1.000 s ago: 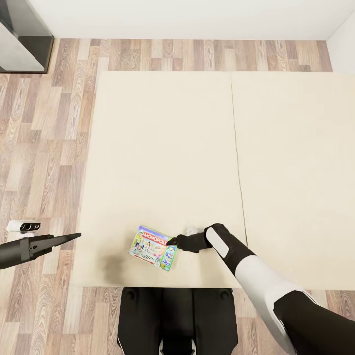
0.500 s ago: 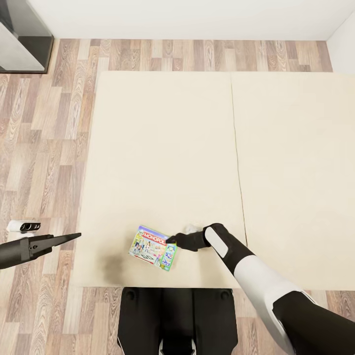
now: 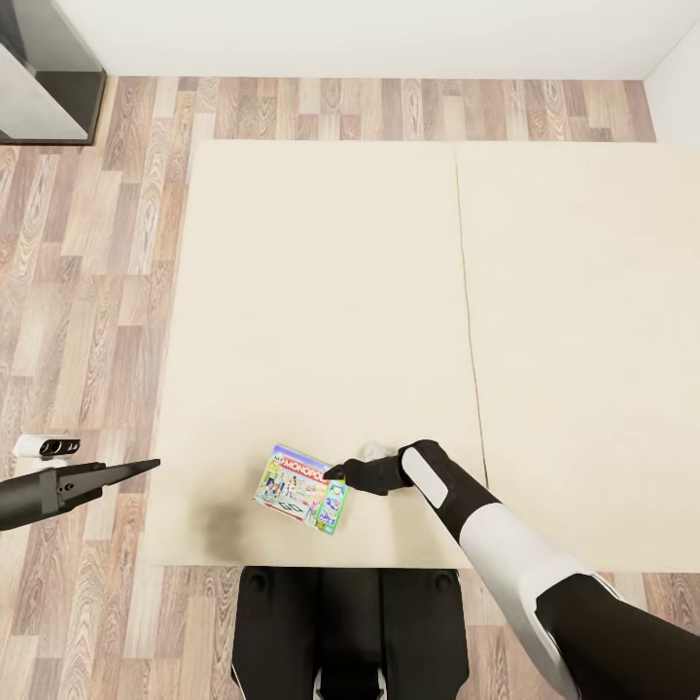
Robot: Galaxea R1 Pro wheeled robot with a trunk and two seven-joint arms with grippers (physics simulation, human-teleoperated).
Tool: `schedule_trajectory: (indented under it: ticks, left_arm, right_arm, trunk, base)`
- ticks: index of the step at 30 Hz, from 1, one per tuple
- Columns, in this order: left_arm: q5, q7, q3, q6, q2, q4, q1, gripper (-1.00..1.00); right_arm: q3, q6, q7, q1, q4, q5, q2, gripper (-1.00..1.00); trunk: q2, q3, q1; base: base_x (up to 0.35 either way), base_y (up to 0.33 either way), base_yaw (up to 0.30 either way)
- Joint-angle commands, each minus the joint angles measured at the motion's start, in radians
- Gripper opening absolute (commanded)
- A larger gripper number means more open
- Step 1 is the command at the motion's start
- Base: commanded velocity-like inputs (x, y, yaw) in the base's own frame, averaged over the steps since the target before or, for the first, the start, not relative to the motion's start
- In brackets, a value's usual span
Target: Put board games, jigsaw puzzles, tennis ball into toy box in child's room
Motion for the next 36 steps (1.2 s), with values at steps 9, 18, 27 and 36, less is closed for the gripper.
schedule_trajectory:
  ticks: [9, 18, 27, 36]
  left_arm:
    - [-0.001, -0.004, -0.001, 0.011, 0.0, 0.0, 0.0, 1.0]
    - [-0.001, -0.004, 0.0, 0.011, 0.0, 0.0, 0.0, 1.0]
    - [-0.001, -0.004, 0.0, 0.011, 0.0, 0.0, 0.0, 1.0]
    - [-0.001, -0.004, 0.0, 0.011, 0.0, 0.0, 0.0, 1.0]
  right_arm:
    - [0.0, -0.004, 0.01, -0.001, 0.0, 0.012, 0.0, 1.0]
    - [0.0, -0.006, 0.011, -0.001, 0.0, 0.012, -0.001, 1.0]
    - [0.0, -0.008, 0.011, -0.001, 0.0, 0.012, -0.001, 1.0]
    - [-0.001, -0.008, 0.011, -0.001, 0.0, 0.012, -0.001, 1.0]
  trunk:
    - [-0.001, -0.001, 0.001]
    - [-0.001, -0.001, 0.001]
    - [-0.001, -0.001, 0.001]
    - [-0.001, -0.001, 0.001]
  base:
    - [0.0, 0.005, 0.0]
    - [0.0, 0.145, 0.0]
    - [0.0, 0.046, 0.011]
    - [0.0, 0.002, 0.118]
